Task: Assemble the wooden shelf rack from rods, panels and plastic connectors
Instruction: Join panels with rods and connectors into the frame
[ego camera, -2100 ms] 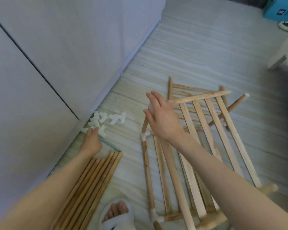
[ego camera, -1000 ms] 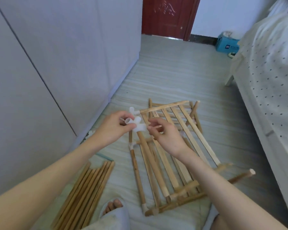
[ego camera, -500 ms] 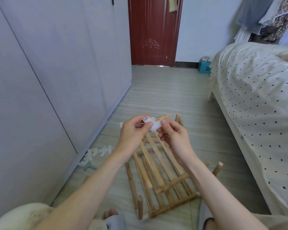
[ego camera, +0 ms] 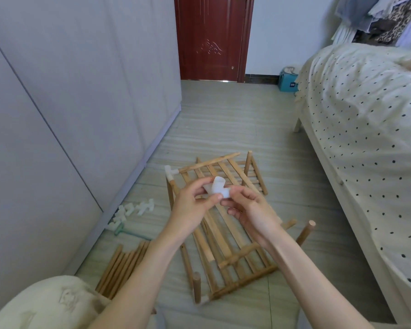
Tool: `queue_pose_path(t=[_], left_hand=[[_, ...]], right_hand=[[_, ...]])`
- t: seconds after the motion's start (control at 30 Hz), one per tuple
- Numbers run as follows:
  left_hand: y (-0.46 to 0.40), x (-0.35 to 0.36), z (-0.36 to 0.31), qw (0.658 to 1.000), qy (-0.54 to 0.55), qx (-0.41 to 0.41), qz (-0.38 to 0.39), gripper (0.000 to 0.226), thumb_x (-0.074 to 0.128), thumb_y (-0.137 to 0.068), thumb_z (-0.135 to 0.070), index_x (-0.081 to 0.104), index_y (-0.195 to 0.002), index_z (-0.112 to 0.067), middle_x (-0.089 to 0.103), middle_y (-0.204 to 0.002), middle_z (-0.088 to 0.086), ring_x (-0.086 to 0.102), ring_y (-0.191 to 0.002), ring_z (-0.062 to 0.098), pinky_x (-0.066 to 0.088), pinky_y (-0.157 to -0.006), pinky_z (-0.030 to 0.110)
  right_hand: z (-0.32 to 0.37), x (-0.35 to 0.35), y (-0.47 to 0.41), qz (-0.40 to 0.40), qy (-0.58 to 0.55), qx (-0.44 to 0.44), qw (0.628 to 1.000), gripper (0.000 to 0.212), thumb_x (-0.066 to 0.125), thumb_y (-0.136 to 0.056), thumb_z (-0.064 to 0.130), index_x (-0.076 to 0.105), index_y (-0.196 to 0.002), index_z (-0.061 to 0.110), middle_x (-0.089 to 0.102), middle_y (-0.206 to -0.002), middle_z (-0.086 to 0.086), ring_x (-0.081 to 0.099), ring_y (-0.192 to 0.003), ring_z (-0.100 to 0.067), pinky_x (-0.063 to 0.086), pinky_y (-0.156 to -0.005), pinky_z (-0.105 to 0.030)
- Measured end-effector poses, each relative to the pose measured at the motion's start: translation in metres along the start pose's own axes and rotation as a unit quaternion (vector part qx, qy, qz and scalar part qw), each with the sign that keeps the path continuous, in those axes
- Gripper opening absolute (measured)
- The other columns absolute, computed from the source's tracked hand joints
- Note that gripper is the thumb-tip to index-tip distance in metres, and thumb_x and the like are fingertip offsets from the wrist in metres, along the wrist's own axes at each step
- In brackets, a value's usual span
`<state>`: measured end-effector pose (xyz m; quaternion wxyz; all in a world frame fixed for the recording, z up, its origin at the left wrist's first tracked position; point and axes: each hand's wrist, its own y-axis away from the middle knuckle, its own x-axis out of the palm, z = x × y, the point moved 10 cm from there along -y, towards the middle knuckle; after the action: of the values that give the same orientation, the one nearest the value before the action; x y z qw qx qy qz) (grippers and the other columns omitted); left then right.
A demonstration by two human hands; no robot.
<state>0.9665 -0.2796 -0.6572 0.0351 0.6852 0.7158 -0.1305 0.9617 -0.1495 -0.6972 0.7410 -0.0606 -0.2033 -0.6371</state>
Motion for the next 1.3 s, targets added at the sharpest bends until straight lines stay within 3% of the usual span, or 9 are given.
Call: queue_pose_path(t=[0.1,0.2,0.47,0.6,0.7,0.83,1.0,1.13,1.3], left_hand=[[0.001,-0.004,0.016,0.999,0.015,-0.029,-0.012,0.047,0.079,-0.073,-0.014,0.052,-0.102,-0.039,0.063,-0.113,-0.002,0.059,-0.103,0.01,0.046,-0.093,0.027],[0.004,-0.008,0.024,0.998,0.031,-0.046,-0.006,0.03,0.077,-0.075,-0.022,0.06,-0.096,-0.036,0.066,-0.106,-0.008,0.06,-0.099,0.007,0.047,-0.09,0.028],[0.013,-0.001,0.036,0.996,0.003,-0.057,0.068,0.034,0.08,-0.07,-0.028,0.061,-0.095,-0.038,0.065,-0.095,-0.015,0.06,-0.085,-0.002,0.045,-0.071,0.011],[0.015,0.003,0.044,0.991,-0.071,-0.042,0.105,0.024,0.083,-0.067,-0.029,0.065,-0.082,-0.026,0.06,-0.075,-0.013,0.054,-0.074,0.008,0.041,-0.071,0.029],[0.022,0.006,0.052,0.987,-0.073,-0.048,0.134,0.022,0.083,-0.064,-0.03,0.063,-0.072,-0.031,0.056,-0.062,-0.018,0.048,-0.065,0.004,0.038,-0.066,0.028],[0.041,0.011,0.074,0.983,-0.053,-0.08,0.158,0.026,0.079,-0.073,-0.013,0.065,-0.083,-0.032,0.064,-0.076,-0.014,0.058,-0.077,0.005,0.045,-0.076,0.029],[0.062,0.011,0.099,0.979,-0.011,-0.147,0.139,0.038,0.073,-0.077,-0.001,0.058,-0.094,-0.032,0.063,-0.096,-0.016,0.058,-0.094,-0.003,0.043,-0.08,0.008],[0.081,0.013,0.117,0.963,-0.021,-0.199,0.181,0.033,0.052,-0.092,0.0,0.056,-0.112,-0.026,0.061,-0.111,-0.011,0.055,-0.102,-0.001,0.042,-0.083,0.007],[0.103,-0.013,0.149,0.946,0.083,-0.314,0.016,0.036,0.043,-0.095,0.005,0.049,-0.128,-0.004,0.06,-0.117,0.011,0.06,-0.101,0.016,0.047,-0.083,0.021]], right_hand=[[-0.015,-0.006,0.003,-0.004,0.059,0.027,0.998,0.014,0.051,-0.094,0.008,0.064,-0.1,0.007,0.068,-0.084,-0.006,0.063,-0.07,-0.009,0.047,-0.06,-0.018],[-0.027,-0.002,0.006,0.016,0.072,0.054,0.996,0.011,0.056,-0.091,0.007,0.066,-0.096,0.008,0.067,-0.085,-0.003,0.064,-0.069,-0.008,0.046,-0.06,-0.017],[-0.049,0.006,0.008,0.042,-0.083,0.117,0.989,0.017,0.056,-0.085,-0.004,0.063,-0.098,0.003,0.072,-0.081,-0.01,0.069,-0.071,-0.014,0.055,-0.061,-0.019],[-0.053,0.0,0.006,0.035,-0.05,0.115,0.992,0.014,0.057,-0.087,0.0,0.064,-0.099,0.004,0.071,-0.083,-0.009,0.067,-0.071,-0.013,0.055,-0.064,-0.02],[-0.069,-0.004,0.011,0.021,-0.043,0.137,0.989,0.011,0.059,-0.087,0.001,0.065,-0.094,0.006,0.072,-0.081,-0.009,0.068,-0.068,-0.013,0.055,-0.063,-0.02],[-0.091,-0.009,0.021,0.004,-0.068,0.177,0.982,0.01,0.057,-0.087,-0.002,0.06,-0.093,0.006,0.07,-0.076,-0.01,0.067,-0.062,-0.013,0.055,-0.058,-0.02],[-0.114,-0.014,0.035,-0.001,-0.04,0.211,0.977,0.019,0.055,-0.087,-0.005,0.061,-0.104,0.0,0.07,-0.077,-0.014,0.067,-0.061,-0.014,0.056,-0.059,-0.021],[-0.132,-0.011,0.047,0.011,-0.044,0.235,0.971,0.015,0.054,-0.087,-0.008,0.063,-0.096,-0.002,0.071,-0.081,-0.016,0.069,-0.065,-0.017,0.056,-0.061,-0.022],[-0.141,-0.013,0.054,0.027,0.043,0.229,0.972,0.015,0.058,-0.084,-0.01,0.062,-0.095,0.0,0.062,-0.093,-0.018,0.067,-0.069,-0.018,0.056,-0.066,-0.021]])
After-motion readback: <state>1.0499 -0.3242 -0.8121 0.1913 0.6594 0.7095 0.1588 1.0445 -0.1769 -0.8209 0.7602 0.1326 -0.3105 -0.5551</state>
